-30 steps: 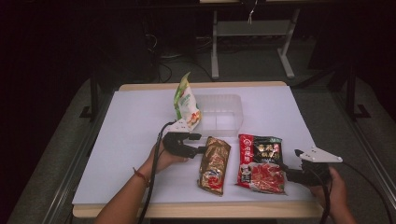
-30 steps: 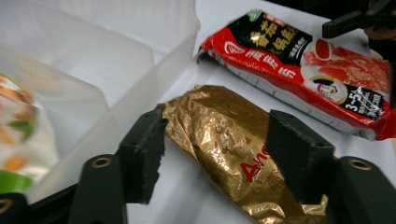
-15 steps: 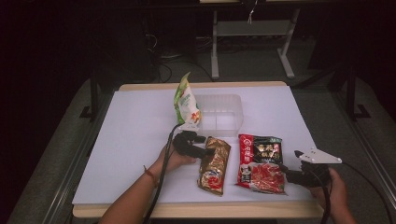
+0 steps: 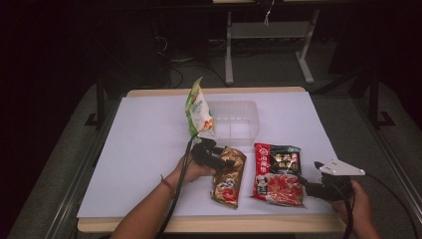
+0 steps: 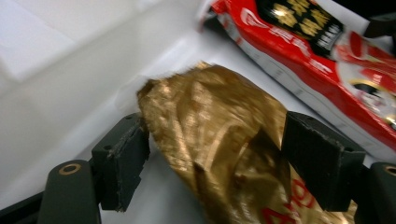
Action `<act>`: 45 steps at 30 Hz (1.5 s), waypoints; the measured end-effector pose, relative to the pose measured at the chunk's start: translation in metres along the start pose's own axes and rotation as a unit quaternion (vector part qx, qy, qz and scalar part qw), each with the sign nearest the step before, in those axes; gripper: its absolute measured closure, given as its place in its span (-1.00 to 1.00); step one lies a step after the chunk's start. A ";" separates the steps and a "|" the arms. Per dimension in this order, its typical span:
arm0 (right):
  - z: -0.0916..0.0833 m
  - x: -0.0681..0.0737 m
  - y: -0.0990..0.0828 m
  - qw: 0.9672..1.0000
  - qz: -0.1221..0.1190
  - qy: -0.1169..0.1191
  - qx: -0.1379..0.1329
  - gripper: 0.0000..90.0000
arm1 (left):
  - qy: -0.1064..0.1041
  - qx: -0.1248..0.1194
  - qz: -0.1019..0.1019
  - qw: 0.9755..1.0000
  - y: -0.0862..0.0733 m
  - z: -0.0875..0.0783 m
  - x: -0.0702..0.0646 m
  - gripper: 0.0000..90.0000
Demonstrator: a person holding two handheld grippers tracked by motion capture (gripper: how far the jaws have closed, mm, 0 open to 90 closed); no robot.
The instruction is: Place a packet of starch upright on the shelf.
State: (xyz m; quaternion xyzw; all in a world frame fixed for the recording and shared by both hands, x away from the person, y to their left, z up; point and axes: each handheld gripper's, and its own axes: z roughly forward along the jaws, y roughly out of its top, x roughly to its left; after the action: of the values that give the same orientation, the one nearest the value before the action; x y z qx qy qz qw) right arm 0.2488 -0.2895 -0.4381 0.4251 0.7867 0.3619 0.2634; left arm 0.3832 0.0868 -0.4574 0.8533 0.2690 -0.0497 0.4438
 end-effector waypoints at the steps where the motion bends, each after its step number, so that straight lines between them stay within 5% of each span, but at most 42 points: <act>1: 0.000 0.000 0.000 1.000 0.000 0.000 0.002 -0.46 | -0.003 0.000 -0.004 1.000 0.000 0.001 -0.001 -0.46; 6: 0.001 0.000 0.000 1.000 0.000 0.001 0.003 -0.46 | -0.017 0.000 0.000 1.000 0.001 0.003 -0.004 -0.28; 11: 0.001 0.000 0.000 1.000 -0.001 0.001 0.005 -0.46 | -0.033 -0.025 -0.013 0.999 0.000 -0.002 0.001 0.28; 17: 0.002 0.001 0.000 1.000 -0.004 0.002 0.007 -0.46 | -0.025 -0.053 -0.008 0.998 0.000 -0.008 -0.002 0.79; 20: 0.001 0.000 0.000 1.000 -0.005 0.001 0.007 -0.46 | -0.012 -0.072 0.000 0.997 0.003 -0.015 -0.007 0.87; 28: 0.001 0.000 0.000 1.000 -0.004 -0.001 0.004 -0.46 | 0.008 -0.149 0.026 0.989 0.012 -0.047 -0.026 0.94; 34: 0.002 0.000 0.002 1.000 -0.005 0.000 0.003 -0.46 | 0.018 -0.202 0.037 0.979 0.016 -0.074 -0.038 0.97; 45: 0.002 0.000 0.002 1.000 -0.003 -0.002 0.003 -0.46 | 0.045 -0.251 0.044 0.966 0.022 -0.105 -0.046 0.97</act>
State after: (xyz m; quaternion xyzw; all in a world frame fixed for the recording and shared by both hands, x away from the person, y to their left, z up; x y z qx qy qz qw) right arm 0.2509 -0.2882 -0.4378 0.4242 0.7886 0.3581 0.2644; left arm 0.3391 0.1401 -0.3634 0.7270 0.2552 0.0777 0.6327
